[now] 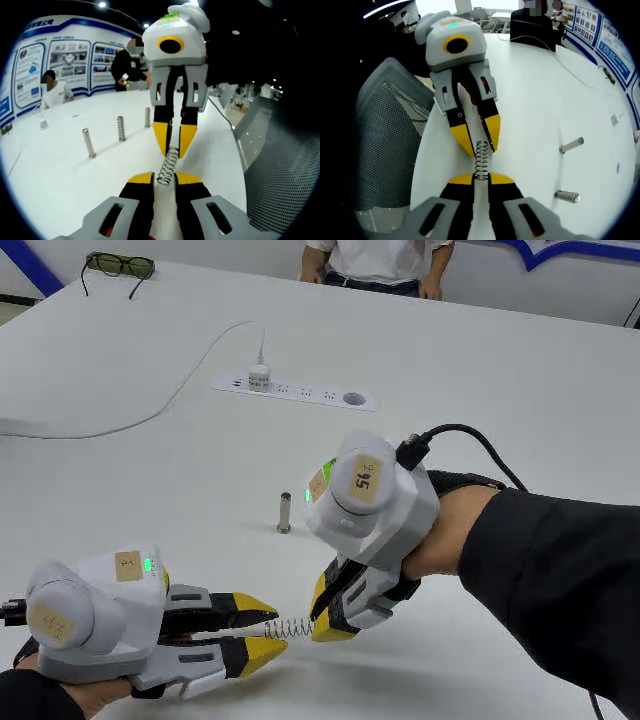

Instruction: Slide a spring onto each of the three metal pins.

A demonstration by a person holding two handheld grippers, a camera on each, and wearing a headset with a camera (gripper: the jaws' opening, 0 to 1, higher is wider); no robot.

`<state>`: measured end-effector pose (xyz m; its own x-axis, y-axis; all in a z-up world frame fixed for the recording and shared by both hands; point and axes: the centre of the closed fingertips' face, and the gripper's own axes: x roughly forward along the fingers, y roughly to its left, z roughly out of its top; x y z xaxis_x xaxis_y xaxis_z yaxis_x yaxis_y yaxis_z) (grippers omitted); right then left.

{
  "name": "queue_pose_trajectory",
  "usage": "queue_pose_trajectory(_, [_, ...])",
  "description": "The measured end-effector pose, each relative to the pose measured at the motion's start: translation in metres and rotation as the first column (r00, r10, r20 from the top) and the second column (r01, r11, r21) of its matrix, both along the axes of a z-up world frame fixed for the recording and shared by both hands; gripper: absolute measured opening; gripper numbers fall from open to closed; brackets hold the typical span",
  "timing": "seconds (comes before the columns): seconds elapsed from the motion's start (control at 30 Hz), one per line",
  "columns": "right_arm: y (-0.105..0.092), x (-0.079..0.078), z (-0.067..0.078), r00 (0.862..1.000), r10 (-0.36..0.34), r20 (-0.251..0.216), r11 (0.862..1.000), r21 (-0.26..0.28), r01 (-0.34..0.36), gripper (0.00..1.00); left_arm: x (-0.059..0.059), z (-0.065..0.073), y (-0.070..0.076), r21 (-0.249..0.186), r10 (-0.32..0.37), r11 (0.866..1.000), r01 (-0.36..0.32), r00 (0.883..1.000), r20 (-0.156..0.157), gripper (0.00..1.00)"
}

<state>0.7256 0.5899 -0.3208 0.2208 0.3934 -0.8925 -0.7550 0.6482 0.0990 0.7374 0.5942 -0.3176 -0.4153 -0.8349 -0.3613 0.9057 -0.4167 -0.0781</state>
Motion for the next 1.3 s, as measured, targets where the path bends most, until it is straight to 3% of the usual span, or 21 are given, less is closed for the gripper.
queue_pose_trajectory(0.53, [0.002,-0.008,0.014,1.000,0.019,-0.002,1.000,0.007,-0.019,0.11,-0.010,0.003,0.000,-0.002,-0.046,0.999,0.046,0.998,0.035,0.12])
queue_pose_trajectory(0.93, [0.010,-0.001,0.036,0.999,0.022,0.048,1.000,0.006,-0.022,0.11,-0.011,0.006,-0.002,-0.016,-0.049,0.999,0.049,0.998,0.037,0.11])
queue_pose_trajectory(1.3, [0.018,0.008,0.045,0.996,0.042,0.084,0.999,-0.013,-0.041,0.12,-0.012,0.008,-0.005,-0.025,-0.046,0.999,0.047,0.999,0.030,0.11])
